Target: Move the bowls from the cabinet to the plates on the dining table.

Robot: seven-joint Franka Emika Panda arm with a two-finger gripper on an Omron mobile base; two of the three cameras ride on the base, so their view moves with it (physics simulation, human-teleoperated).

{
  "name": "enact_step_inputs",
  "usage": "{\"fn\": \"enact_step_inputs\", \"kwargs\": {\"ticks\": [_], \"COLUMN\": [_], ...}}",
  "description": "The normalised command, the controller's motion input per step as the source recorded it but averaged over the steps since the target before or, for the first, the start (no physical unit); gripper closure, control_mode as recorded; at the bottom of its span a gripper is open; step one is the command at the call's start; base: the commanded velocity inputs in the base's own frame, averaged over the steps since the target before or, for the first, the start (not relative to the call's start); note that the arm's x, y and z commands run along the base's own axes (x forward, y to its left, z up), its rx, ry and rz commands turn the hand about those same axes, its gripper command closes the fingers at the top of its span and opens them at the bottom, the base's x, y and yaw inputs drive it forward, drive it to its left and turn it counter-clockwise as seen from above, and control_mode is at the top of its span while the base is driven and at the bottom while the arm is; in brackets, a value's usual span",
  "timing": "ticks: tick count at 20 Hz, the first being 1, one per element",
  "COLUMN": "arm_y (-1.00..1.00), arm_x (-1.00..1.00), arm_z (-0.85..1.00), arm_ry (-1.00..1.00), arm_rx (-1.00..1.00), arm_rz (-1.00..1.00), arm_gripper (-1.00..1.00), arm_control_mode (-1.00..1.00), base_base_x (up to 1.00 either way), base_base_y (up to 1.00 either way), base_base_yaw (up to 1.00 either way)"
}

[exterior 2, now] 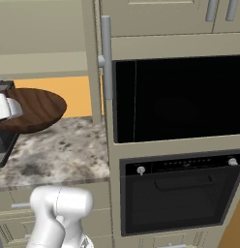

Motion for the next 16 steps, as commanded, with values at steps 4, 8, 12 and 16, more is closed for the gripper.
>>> {"fn": "enact_step_inputs", "kwargs": {"ticks": [4, 8, 12, 16], "arm_y": [0.0, 0.0, 0.0, 0.0], "arm_x": [0.0, 0.0, 0.0, 0.0], "arm_z": [0.0, 0.0, 0.0, 0.0], "arm_ry": [0.0, 0.0, 0.0, 0.0], "arm_rx": [0.0, 0.0, 0.0, 0.0], "arm_rz": [0.0, 0.0, 0.0, 0.0], "arm_gripper": [1.0, 1.0, 1.0, 1.0], "arm_control_mode": [1.0, 1.0, 1.0, 1.0], "base_base_x": [-0.12, -0.93, -1.0, -0.93], "base_base_y": [0.0, 0.0, 0.0, -0.13], "base_base_yaw": [0.0, 0.0, 0.06, 0.16]}}
